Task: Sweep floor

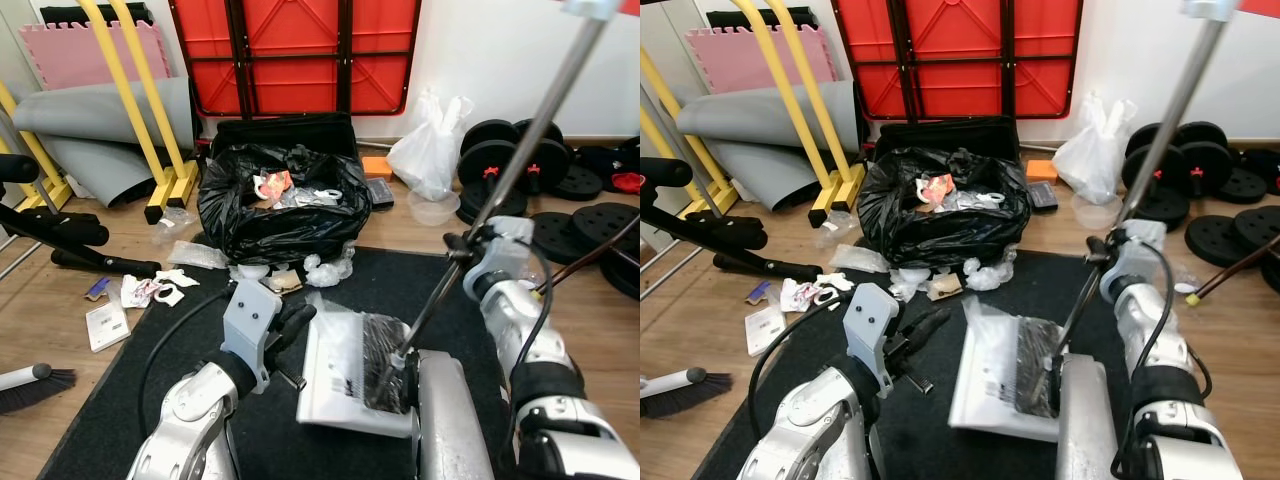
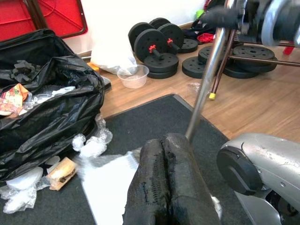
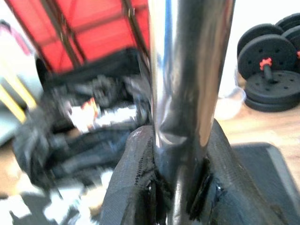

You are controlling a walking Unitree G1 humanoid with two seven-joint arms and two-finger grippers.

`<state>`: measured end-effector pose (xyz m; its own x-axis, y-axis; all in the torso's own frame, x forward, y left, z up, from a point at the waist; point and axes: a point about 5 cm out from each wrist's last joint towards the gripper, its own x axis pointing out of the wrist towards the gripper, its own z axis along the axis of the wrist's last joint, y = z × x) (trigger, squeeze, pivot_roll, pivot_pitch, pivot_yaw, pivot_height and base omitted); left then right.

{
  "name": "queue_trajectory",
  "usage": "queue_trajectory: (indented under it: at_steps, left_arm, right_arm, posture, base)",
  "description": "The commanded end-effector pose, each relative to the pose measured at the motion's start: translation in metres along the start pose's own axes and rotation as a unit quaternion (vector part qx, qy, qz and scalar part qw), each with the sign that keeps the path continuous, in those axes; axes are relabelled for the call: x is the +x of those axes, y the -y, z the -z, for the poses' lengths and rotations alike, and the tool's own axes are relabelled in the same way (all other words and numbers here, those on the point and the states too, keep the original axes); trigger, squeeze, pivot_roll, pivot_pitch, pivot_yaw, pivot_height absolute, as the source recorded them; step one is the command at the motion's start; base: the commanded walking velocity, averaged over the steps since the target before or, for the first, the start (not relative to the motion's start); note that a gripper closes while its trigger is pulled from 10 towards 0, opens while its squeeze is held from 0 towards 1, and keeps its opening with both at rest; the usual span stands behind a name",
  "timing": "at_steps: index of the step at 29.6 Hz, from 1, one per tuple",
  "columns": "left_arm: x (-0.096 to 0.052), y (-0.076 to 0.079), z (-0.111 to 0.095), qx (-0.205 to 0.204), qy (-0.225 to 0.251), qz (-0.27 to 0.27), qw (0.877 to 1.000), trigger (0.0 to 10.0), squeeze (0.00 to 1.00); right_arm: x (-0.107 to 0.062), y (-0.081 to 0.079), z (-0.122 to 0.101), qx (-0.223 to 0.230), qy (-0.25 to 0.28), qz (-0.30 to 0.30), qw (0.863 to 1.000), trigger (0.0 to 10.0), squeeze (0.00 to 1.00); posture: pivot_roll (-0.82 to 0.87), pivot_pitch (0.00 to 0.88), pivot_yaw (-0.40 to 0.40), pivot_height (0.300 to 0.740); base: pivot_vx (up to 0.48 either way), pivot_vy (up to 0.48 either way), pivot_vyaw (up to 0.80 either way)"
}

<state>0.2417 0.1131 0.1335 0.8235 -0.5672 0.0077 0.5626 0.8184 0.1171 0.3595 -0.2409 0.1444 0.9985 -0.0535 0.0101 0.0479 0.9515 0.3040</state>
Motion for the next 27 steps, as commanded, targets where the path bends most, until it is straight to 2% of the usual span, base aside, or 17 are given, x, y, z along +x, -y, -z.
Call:
queue_trajectory:
  at_steps: [1, 3, 9, 12, 14, 16, 19, 27]
  left_arm:
    - [-0.002, -0.001, 0.0, 0.0, 0.0, 0.005, 1.0, 10.0, 0.0]
    - [-0.002, -0.001, 0.0, 0.0, 0.0, 0.004, 1.0, 10.0, 0.0]
    - [-0.002, -0.001, 0.0, -0.002, 0.0, 0.001, 1.0, 10.0, 0.0]
    - [-0.002, -0.001, 0.0, -0.002, 0.0, 0.001, 1.0, 10.0, 0.0]
    - [-0.001, -0.003, 0.0, -0.007, 0.001, -0.01, 1.0, 10.0, 0.0]
    - [-0.001, -0.011, 0.0, -0.026, 0.001, -0.048, 0.999, 10.0, 0.0]
    - [-0.001, -0.015, 0.0, -0.035, -0.001, -0.075, 0.997, 10.0, 0.0]
    - [-0.002, -0.02, 0.003, -0.046, -0.009, -0.102, 0.994, 10.0, 0.0]
  right_arm:
    - [0.008, -0.01, -0.027, 0.044, 0.054, -0.023, 0.997, 10.0, 0.0]
    - [0.012, -0.015, -0.035, 0.07, 0.068, -0.031, 0.995, 10.0, 0.0]
    - [0.016, -0.027, -0.044, 0.082, 0.08, -0.045, 0.992, 10.0, 0.0]
    - [0.016, -0.027, -0.044, 0.082, 0.08, -0.045, 0.992, 10.0, 0.0]
    - [0.017, -0.03, -0.046, 0.086, 0.082, -0.05, 0.992, 10.0, 0.0]
    - [0.017, -0.032, -0.048, 0.092, 0.084, -0.054, 0.991, 10.0, 0.0]
    - [0.017, -0.033, -0.048, 0.094, 0.083, -0.055, 0.991, 10.0, 0.0]
    - [0.018, -0.033, -0.048, 0.092, 0.081, -0.057, 0.991, 10.0, 0.0]
  posture:
    - [-0.14, 0.0, -0.005, 0.401]
    - [-0.13, 0.0, -0.006, 0.411]
    - [-0.13, 0.0, -0.007, 0.431]
    - [-0.13, 0.0, -0.007, 0.431]
    - [-0.13, 0.0, -0.008, 0.436]
    - [-0.13, 0.0, -0.008, 0.446]
    - [-0.13, 0.0, -0.011, 0.456]
    - [-0.13, 0.0, -0.012, 0.471]
  base:
    - [0.0, 0.0, 0.0]
    - [0.0, 0.0, 0.0]
    - [0.0, 0.0, 0.0]
    - [0.0, 0.0, 0.0]
    - [0.0, 0.0, 0.0]
    - [0.0, 0.0, 0.0]
    - [0.0, 0.0, 0.0]
    - [0.0, 0.0, 0.0]
